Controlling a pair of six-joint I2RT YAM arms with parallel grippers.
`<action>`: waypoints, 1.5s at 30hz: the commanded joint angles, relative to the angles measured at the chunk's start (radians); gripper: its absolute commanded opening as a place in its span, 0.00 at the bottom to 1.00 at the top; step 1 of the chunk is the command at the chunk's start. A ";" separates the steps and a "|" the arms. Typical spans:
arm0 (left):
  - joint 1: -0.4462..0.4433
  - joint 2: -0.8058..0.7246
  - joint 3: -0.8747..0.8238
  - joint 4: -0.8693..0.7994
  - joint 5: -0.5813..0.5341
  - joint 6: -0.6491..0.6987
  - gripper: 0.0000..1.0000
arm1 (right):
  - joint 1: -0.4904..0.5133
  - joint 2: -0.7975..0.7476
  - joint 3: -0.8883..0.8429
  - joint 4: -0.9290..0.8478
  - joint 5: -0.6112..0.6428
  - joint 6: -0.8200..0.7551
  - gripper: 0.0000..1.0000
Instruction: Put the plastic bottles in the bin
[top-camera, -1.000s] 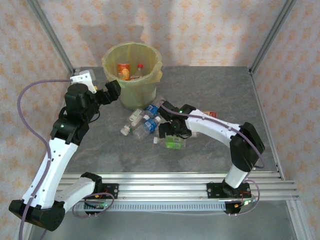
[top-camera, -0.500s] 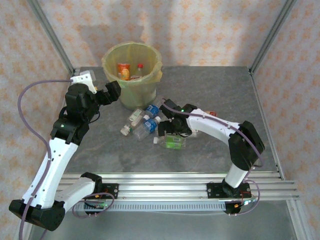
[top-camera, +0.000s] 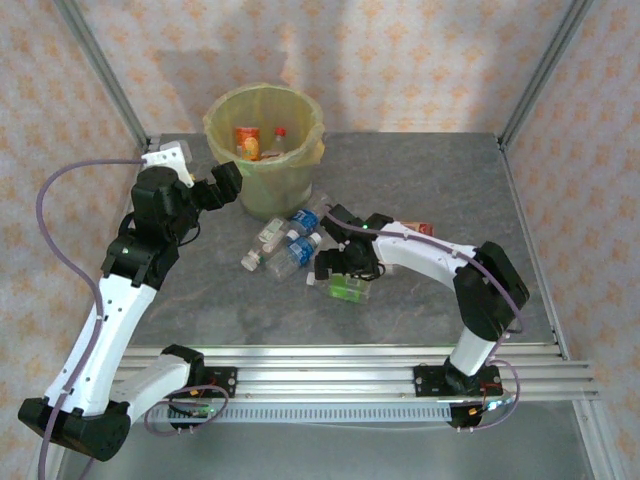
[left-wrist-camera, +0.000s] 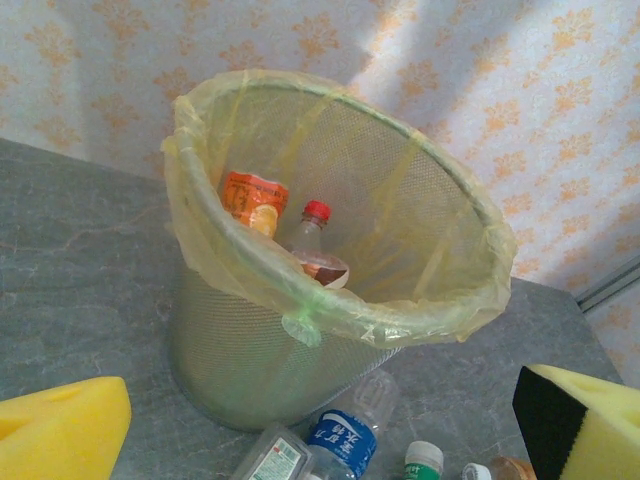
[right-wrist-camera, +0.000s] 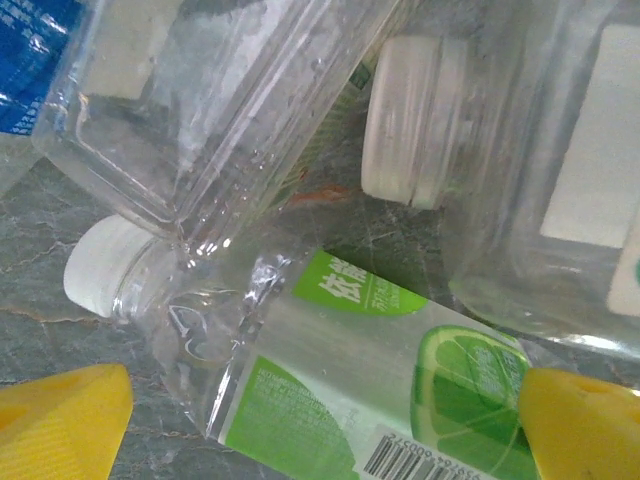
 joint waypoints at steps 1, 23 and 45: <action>0.003 0.003 0.018 -0.022 -0.022 0.013 1.00 | 0.000 -0.001 -0.025 0.001 -0.034 0.034 0.99; 0.003 0.010 0.022 -0.026 -0.036 0.013 1.00 | 0.072 0.027 -0.043 -0.110 -0.007 -0.035 0.99; 0.003 0.018 0.021 -0.022 -0.043 0.013 1.00 | 0.101 0.181 0.045 -0.127 0.061 -0.083 0.97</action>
